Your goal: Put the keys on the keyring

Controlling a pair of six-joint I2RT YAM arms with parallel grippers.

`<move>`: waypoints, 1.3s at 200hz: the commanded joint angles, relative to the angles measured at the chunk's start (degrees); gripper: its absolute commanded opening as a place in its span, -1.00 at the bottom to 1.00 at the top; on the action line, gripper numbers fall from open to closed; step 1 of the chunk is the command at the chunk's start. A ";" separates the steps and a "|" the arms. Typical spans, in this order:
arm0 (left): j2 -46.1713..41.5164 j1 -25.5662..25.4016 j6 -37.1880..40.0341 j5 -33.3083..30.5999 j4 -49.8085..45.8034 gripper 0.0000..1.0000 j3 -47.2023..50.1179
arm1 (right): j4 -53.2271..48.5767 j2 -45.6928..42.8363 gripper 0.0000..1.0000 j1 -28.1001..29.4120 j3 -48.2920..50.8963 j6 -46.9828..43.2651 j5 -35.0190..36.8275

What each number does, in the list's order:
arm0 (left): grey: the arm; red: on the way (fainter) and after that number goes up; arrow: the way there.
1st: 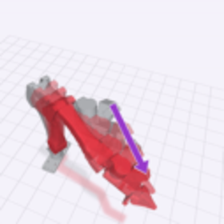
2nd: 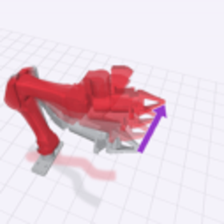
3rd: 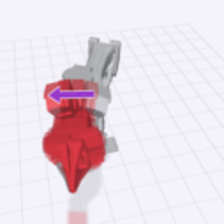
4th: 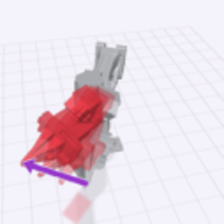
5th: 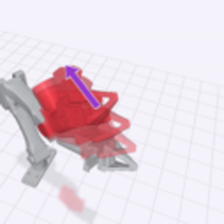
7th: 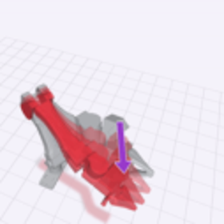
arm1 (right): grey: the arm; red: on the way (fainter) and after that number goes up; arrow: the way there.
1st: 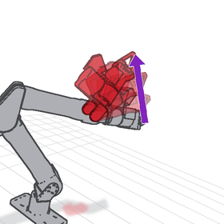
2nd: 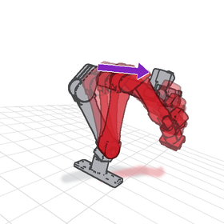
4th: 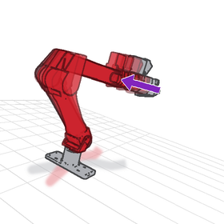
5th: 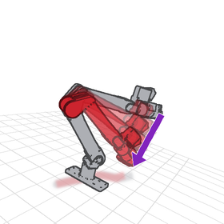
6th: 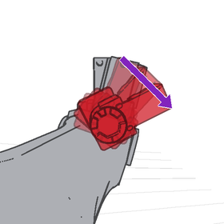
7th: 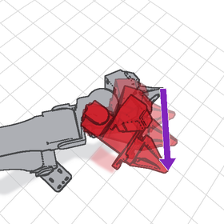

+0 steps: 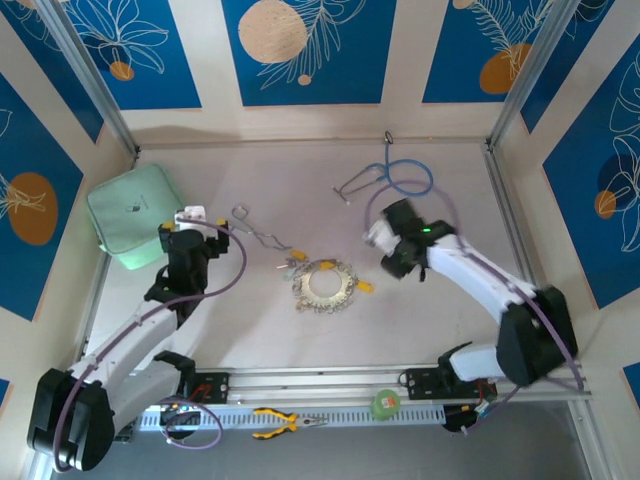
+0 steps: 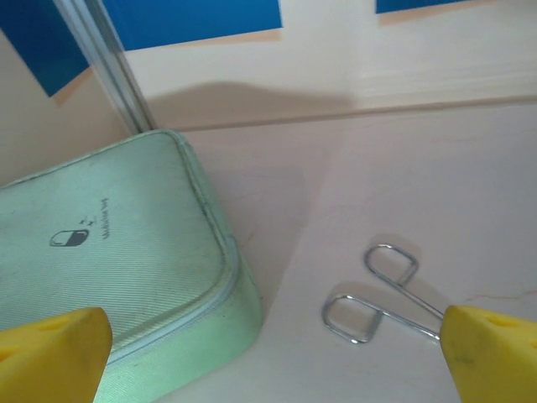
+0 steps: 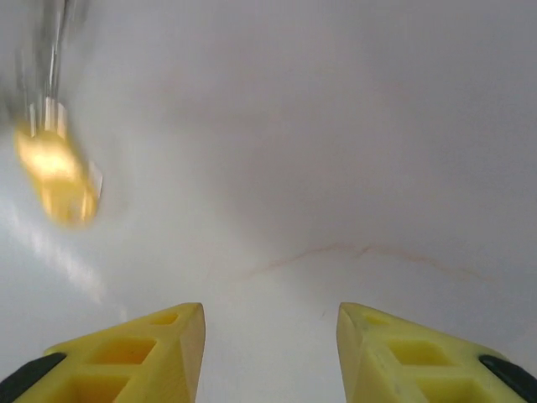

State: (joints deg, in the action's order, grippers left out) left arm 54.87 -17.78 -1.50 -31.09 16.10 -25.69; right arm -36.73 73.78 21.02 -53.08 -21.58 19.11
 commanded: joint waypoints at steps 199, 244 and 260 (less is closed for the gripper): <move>34.94 12.26 4.34 24.57 36.47 0.99 3.67 | 84.29 13.58 0.20 -23.83 29.83 26.69 -25.24; 34.88 13.53 4.02 26.70 36.01 0.99 3.35 | 84.10 13.46 1.00 -23.70 29.79 26.56 -24.73; 34.62 13.50 4.20 27.15 37.26 0.99 4.11 | 83.86 13.41 0.98 -23.08 29.75 26.34 -23.32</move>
State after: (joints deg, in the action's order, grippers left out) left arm 90.72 -5.02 3.07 -6.76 53.21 -21.98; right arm 47.07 87.46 -2.90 -22.39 4.95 -6.20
